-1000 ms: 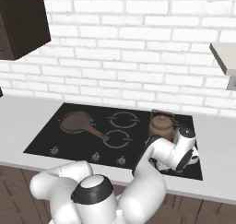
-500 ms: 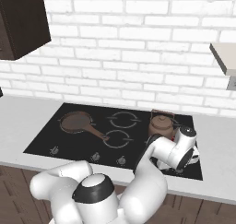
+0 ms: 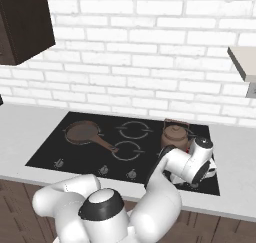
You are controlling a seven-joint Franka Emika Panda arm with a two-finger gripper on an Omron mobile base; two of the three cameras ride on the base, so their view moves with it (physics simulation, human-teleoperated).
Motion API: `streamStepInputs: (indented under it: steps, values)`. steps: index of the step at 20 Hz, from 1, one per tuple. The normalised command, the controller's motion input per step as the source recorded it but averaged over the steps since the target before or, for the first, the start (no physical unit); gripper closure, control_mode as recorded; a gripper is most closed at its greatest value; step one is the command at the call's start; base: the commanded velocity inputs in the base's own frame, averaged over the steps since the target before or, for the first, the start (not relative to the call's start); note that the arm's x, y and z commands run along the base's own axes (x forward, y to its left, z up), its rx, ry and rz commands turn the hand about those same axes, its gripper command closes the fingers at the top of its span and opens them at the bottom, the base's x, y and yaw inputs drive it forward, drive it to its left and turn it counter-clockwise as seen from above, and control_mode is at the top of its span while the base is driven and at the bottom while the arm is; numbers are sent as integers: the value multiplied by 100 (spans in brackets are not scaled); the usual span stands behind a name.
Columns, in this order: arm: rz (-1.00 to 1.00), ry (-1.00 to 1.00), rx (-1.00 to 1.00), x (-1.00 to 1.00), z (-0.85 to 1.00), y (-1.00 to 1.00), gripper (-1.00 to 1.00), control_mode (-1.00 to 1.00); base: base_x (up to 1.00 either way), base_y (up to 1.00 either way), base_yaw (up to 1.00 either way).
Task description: Pick the kettle from the counter and place it on a stove burner. Then turn the burner on.
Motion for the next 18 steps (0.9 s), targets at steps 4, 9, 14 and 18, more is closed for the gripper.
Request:
streamStepInputs:
  steps: [4,9,14,18]
  values:
    - [0,-1,-1,-2,-4,0,-100,-100,0,0,0]
    - [0,0,1,-1,0,-4,-100,-100,0,0,0]
    - [-1,0,3,3,1,-6,-100,-100,0,0,0]
    - [0,0,0,-1,0,-3,-100,-100,0,0,0]
